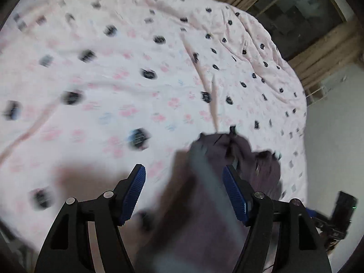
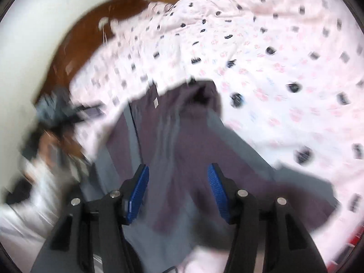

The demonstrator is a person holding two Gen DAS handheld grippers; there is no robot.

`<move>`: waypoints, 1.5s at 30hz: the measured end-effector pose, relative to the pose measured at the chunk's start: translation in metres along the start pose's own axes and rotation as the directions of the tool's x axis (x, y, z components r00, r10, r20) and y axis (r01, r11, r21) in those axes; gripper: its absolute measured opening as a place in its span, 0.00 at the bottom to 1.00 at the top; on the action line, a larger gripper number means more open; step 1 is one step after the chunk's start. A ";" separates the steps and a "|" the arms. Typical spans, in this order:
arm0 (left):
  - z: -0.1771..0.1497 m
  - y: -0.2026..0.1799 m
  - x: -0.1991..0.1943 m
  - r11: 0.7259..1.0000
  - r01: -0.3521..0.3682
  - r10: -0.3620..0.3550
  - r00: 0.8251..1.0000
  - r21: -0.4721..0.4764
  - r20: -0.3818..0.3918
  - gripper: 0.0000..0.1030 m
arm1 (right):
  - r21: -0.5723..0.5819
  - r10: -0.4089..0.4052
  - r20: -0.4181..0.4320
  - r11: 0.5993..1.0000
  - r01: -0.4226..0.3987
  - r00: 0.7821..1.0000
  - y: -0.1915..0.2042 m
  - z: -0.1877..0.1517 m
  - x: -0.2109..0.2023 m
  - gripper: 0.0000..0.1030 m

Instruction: Fold clothes

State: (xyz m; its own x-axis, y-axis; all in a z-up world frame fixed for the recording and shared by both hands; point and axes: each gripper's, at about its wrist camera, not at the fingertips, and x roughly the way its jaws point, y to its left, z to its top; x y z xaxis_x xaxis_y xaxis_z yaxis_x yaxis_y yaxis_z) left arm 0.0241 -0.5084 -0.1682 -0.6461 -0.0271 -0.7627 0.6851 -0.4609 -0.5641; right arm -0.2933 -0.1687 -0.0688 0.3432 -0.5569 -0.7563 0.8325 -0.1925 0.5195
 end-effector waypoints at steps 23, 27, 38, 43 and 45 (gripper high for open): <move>0.021 -0.007 0.054 0.999 0.052 -0.053 0.996 -0.014 -0.074 0.63 | -0.170 -0.181 -0.258 0.975 0.140 0.949 -0.028 0.090 0.166 0.06; 0.024 0.000 0.050 0.997 0.059 -0.061 0.997 -0.044 -0.054 0.63 | -0.293 -0.279 -0.198 0.932 0.215 0.940 0.000 0.089 0.155 0.03; 0.027 0.014 0.038 0.992 0.079 -0.080 0.997 -0.095 -0.008 0.63 | -0.656 -0.550 0.392 0.396 0.643 0.738 0.166 0.052 0.089 0.03; 0.025 0.012 0.035 0.994 0.082 -0.083 0.997 -0.069 -0.010 0.63 | -0.650 -0.470 0.731 -0.261 0.714 0.494 0.207 -0.045 0.130 0.03; 0.024 0.010 0.033 0.994 0.090 -0.091 0.996 -0.059 -0.009 0.63 | -0.604 -0.390 0.796 -0.466 0.646 0.463 0.206 -0.089 0.152 0.03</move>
State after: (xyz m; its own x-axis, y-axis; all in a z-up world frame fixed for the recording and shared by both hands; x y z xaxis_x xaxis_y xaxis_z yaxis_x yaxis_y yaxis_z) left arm 0.0015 -0.5352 -0.1916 -0.7026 0.0230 -0.7112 0.6428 -0.4083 -0.6482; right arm -0.0310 -0.2215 -0.1119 -0.5122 -0.8257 -0.2364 0.0962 0.2184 -0.9711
